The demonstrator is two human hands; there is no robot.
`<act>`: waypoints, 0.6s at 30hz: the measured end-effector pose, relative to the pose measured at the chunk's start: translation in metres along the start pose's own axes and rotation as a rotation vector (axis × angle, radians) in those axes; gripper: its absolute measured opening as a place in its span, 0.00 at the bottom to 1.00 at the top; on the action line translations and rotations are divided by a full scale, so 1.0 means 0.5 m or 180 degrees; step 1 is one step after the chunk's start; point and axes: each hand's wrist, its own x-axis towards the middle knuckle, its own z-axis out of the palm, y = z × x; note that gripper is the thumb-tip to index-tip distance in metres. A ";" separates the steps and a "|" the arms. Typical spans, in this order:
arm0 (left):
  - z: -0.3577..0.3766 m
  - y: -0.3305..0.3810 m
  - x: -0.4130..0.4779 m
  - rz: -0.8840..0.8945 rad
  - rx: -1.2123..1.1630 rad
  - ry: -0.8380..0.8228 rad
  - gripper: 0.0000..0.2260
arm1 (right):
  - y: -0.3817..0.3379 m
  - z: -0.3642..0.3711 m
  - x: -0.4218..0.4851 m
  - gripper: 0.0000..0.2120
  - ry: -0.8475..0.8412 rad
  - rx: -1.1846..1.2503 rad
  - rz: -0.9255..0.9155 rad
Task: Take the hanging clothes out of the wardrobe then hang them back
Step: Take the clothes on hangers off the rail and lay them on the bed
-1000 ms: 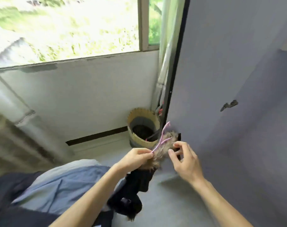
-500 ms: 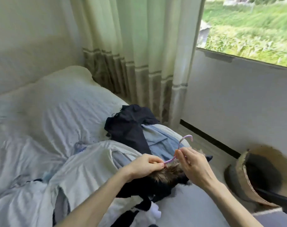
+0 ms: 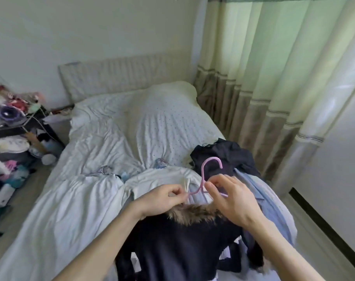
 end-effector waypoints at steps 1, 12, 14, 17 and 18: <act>-0.013 -0.007 -0.004 0.0006 -0.0046 0.0049 0.12 | 0.014 0.004 0.012 0.23 -0.0191 -0.0114 -0.0012; -0.194 -0.102 0.111 0.0077 0.0169 0.0745 0.10 | 0.180 0.116 0.162 0.27 -0.0856 0.0001 0.0881; -0.241 -0.146 0.172 0.0020 0.0247 0.1038 0.11 | 0.191 0.155 0.215 0.20 -0.0809 0.0080 0.1063; -0.315 -0.230 0.284 -0.0220 0.0377 0.1418 0.11 | 0.209 0.230 0.309 0.14 -0.0763 0.0144 0.1216; -0.337 -0.259 0.323 -0.0308 0.0408 0.1493 0.11 | 0.216 0.259 0.345 0.13 -0.0788 0.0149 0.1280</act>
